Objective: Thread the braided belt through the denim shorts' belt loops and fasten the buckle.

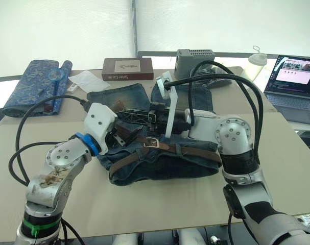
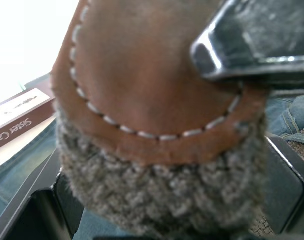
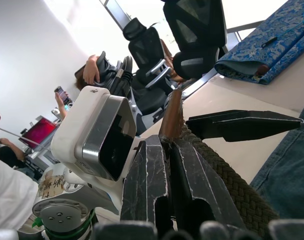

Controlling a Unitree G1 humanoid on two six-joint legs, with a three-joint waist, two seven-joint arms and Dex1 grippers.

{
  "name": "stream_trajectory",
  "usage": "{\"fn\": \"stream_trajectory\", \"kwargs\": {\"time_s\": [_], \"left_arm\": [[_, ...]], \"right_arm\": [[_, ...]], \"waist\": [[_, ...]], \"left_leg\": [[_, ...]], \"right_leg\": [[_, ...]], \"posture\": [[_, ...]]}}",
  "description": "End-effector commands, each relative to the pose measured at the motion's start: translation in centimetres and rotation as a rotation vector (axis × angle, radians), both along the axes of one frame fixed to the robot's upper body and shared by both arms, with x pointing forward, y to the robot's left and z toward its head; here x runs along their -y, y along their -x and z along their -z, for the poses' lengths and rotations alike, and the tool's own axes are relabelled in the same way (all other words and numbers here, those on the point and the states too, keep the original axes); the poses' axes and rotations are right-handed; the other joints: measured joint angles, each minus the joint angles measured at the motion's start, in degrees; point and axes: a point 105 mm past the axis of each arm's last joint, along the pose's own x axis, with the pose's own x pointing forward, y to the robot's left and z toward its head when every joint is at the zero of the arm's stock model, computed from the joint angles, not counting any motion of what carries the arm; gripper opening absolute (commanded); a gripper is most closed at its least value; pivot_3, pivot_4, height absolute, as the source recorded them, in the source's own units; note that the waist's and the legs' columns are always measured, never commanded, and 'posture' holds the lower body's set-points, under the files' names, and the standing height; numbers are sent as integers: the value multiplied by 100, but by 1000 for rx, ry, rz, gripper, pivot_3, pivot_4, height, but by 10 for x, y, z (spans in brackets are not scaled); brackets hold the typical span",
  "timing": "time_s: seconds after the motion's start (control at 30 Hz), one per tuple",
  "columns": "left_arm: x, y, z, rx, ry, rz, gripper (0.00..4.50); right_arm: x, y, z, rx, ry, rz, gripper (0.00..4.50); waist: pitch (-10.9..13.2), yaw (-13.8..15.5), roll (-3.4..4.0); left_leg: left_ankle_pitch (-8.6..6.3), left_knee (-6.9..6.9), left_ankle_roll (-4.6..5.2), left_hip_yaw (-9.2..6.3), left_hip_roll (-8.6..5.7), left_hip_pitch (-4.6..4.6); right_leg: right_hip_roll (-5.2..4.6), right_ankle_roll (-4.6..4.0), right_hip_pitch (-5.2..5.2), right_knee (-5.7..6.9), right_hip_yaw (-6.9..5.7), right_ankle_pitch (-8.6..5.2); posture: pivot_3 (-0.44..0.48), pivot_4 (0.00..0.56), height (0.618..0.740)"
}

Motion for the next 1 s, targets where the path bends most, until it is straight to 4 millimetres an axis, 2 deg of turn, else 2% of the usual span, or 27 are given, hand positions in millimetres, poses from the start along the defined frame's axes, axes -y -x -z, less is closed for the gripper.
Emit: {"fn": "stream_trajectory", "kwargs": {"time_s": [0.03, 0.2, 0.4, 0.57, 0.8, 0.9, 1.0], "left_arm": [[-2, 7, -7, 23, 20, -22, 4456], [-12, 8, -4, 36, 8, -94, 4456], [-8, 11, 1, 202, -200, -158, 4456], [-5, 6, -2, 294, -220, -221, 4456], [-7, -4, -6, 326, -209, -292, 4456], [-6, -6, -5, 321, -197, -290, 3656], [-1, -5, -2, 310, -196, -263, 2314]], "right_arm": [[-10, 11, -17, 50, -43, -77, 0], [0, -9, -13, -11, -53, 24, 0], [16, -24, -15, -92, -98, 121, 0], [23, -29, -11, -124, -98, 170, 0], [27, -28, -12, -130, -103, 193, 0], [28, -29, -12, -132, -102, 205, 0], [28, -29, -11, -134, -103, 206, 0]], "waist": [[0, -8, 0], [0, -4, 0], [0, 3, 0], [0, 10, 0], [0, -12, 0], [0, -5, 0], [0, -3, 0]], "left_leg": [[0, 0, 0, 0, 0, 0], [0, 0, -1, -1, 0, -1], [-1, -2, -2, 0, -3, -2], [0, -3, -3, 0, -3, -5], [0, -6, -2, 0, -2, -7], [0, -11, -2, 0, -1, -10], [0, -10, -2, 1, -1, -11]], "right_leg": [[1, -1, -1, 0, 0, 0], [-1, -2, -1, -1, -1, 1], [-5, -4, -1, -2, 1, 2], [-9, -5, -7, -2, 1, 3], [-6, -5, -8, -2, 0, 3], [-5, -5, -10, -1, -2, 3], [-6, -5, -9, -2, -2, 3]], "posture": [[0, 150, 740], [0, 150, 740], [0, 150, 740], [0, 150, 740], [0, 150, 740], [0, 150, 740], [0, 150, 740]]}}
